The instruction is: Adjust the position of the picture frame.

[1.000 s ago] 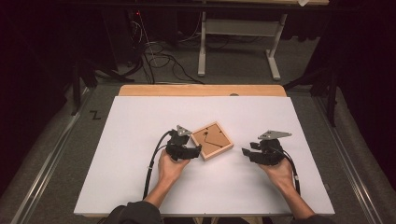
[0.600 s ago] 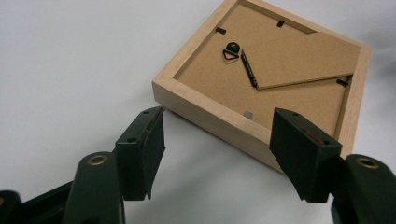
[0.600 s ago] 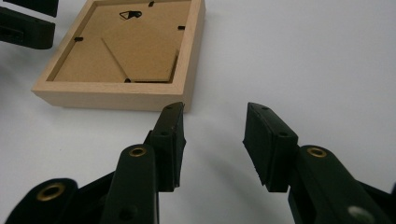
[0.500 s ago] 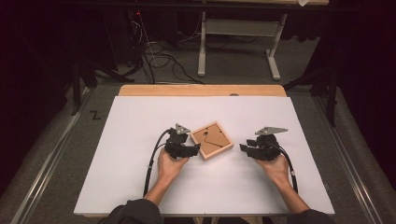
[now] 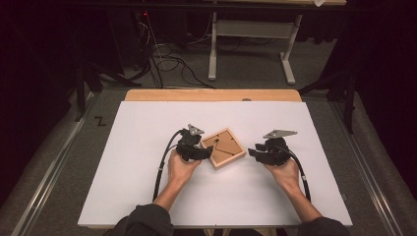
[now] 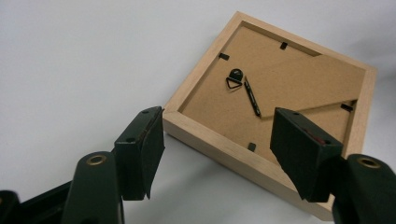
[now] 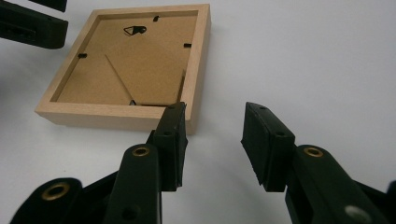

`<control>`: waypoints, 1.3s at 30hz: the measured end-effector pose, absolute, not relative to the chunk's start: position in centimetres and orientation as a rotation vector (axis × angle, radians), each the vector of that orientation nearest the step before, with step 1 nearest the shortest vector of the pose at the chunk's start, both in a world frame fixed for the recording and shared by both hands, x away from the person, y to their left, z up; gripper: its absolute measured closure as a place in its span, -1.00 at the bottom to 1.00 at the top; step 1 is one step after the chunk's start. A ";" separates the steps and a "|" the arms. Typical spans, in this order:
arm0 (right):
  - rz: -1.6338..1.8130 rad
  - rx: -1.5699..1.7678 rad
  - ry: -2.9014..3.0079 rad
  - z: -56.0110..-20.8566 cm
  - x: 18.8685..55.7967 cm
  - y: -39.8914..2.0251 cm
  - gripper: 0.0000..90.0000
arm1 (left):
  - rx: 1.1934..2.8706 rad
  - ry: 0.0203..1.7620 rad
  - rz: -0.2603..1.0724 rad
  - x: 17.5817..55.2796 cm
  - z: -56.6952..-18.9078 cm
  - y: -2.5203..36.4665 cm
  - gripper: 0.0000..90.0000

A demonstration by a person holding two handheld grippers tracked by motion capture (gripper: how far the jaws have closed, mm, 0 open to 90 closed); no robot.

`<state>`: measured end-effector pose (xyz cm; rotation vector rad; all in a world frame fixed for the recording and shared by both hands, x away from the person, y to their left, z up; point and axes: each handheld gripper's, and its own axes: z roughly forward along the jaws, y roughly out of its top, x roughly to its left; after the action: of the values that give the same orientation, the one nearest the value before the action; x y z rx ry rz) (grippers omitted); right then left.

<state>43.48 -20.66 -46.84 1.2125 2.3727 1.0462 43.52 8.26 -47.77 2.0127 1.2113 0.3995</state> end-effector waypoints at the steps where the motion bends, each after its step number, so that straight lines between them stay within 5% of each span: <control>1: 1.047 1.218 2.370 -46.8 43.5 -20.5 0.32 | 2.017 1.221 0.398 43.7 -47.9 8.3 -0.22; 39: 1.034 1.235 2.415 -47.9 44.8 -18.0 0.30 | 2.040 1.221 0.319 44.9 -49.0 8.4 0.08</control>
<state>44.80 -17.97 -47.89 1.2346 2.4148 1.0339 44.94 8.44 -48.97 2.0401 1.2210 0.3188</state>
